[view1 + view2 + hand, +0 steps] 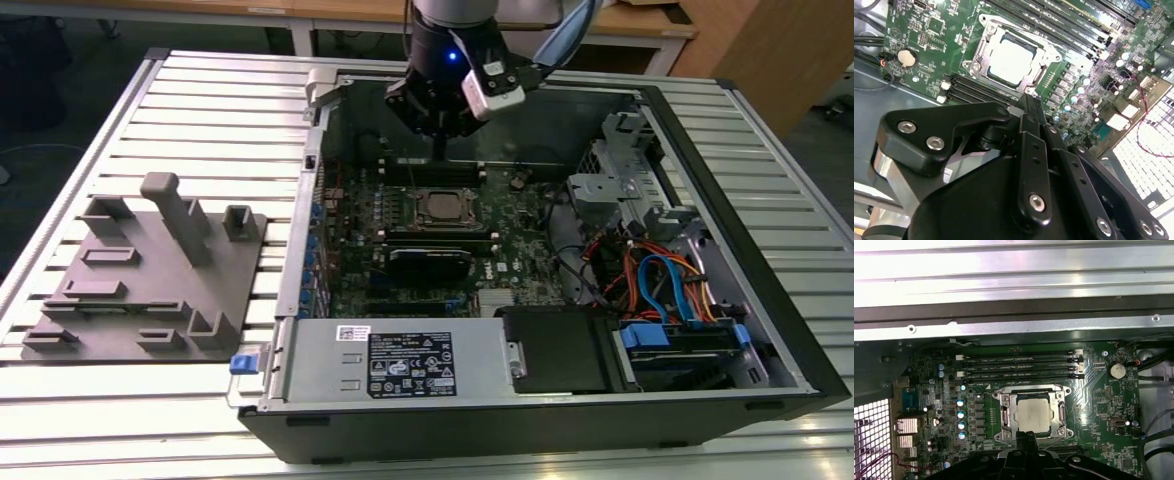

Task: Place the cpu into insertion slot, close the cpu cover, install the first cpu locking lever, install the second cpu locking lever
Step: 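Install the first cpu locking lever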

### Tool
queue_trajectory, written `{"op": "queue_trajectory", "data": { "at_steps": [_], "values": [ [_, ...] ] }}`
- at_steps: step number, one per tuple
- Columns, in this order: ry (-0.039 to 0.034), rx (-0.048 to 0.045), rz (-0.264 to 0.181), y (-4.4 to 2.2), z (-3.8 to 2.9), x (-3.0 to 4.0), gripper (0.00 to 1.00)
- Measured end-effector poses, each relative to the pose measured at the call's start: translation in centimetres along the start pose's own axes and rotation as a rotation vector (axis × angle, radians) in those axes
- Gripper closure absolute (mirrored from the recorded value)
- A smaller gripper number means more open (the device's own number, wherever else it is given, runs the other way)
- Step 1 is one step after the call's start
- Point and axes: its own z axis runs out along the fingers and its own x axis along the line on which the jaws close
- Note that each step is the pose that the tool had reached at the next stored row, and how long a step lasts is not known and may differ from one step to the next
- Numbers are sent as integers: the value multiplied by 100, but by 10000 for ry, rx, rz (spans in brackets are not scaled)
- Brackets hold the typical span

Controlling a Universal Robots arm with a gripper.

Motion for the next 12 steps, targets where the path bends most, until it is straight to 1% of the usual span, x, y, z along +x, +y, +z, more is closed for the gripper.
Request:
{"op": "queue_trajectory", "data": {
  "at_steps": [3, 4, 5, 10, 12],
  "values": [
    [2, 2, -3, -8, 10, 120, 90],
    [0, -1, -3, -10, 19, 143, 90],
    [2, 1, -3, -11, 31, 152, 90],
    [5, 1, -5, -14, 118, 157, 90],
    [6, 3, -5, -15, 121, 157, 90]
  ]
}}
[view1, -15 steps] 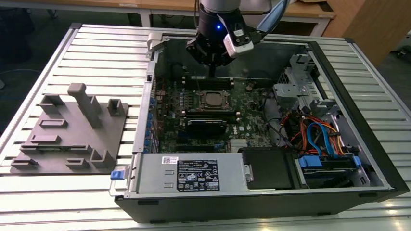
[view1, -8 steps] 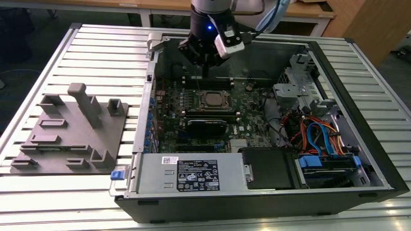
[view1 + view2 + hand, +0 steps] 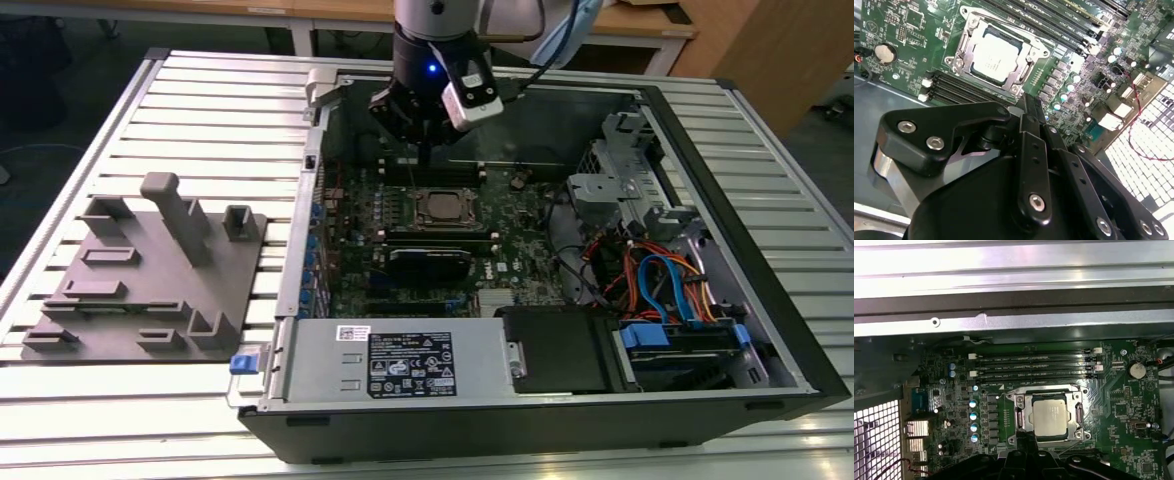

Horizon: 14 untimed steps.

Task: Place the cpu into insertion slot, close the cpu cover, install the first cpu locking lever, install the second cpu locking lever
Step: 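Install the first cpu locking lever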

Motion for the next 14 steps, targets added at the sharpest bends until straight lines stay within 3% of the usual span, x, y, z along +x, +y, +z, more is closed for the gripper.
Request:
{"op": "queue_trajectory", "data": {
  "at_steps": [3, 9, 14],
  "values": [
    [0, 1, 0, 0, 1, 1, 90],
    [0, -20, -11, -10, 16, 149, 90],
    [1, -34, -23, -11, 71, 181, 90]
  ]
}}
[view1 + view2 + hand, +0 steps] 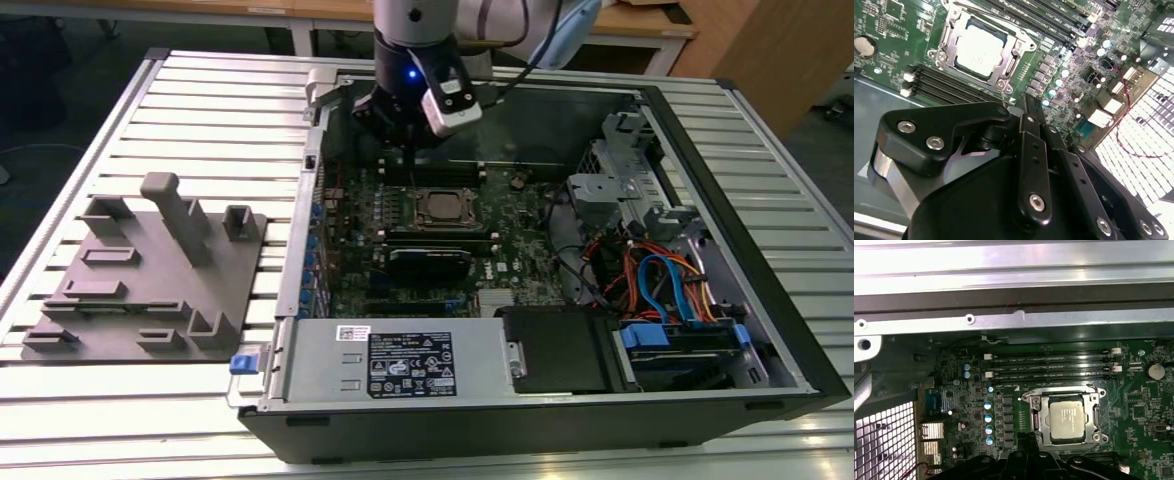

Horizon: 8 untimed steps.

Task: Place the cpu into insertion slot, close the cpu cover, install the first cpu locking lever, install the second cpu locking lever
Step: 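Install the first cpu locking lever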

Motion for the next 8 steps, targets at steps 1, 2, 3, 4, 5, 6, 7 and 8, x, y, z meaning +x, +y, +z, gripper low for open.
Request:
{"op": "queue_trajectory", "data": {
  "at_steps": [1, 2, 3, 4, 5, 6, 7, 8],
  "values": [
    [1, -7, -1, 2, 8, 3, 90],
    [2, -11, -1, 7, 11, 6, 90],
    [2, -11, -1, 15, 13, 13, 90],
    [2, -12, -1, 22, 16, 20, 90],
    [2, -13, -1, 29, 20, 26, 90],
    [1, -14, -2, 35, 27, 34, 90],
    [1, -14, -3, 40, 34, 42, 90],
    [1, -15, -4, 44, 42, 50, 90]
  ]
}}
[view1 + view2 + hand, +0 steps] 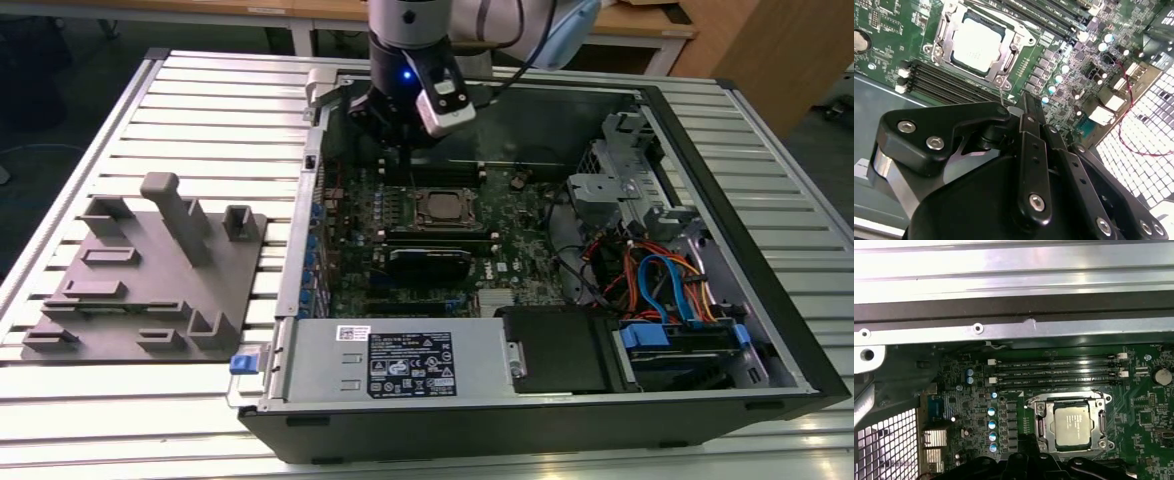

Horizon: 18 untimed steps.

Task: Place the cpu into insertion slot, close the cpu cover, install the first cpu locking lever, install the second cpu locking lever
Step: 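Install the first cpu locking lever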

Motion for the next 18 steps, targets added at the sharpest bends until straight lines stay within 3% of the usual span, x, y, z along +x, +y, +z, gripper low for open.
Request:
{"op": "queue_trajectory", "data": {
  "at_steps": [9, 18],
  "values": [
    [2, -5, -9, 41, 62, 70, 90],
    [4, -18, -50, 182, 93, 85, 90]
  ]
}}
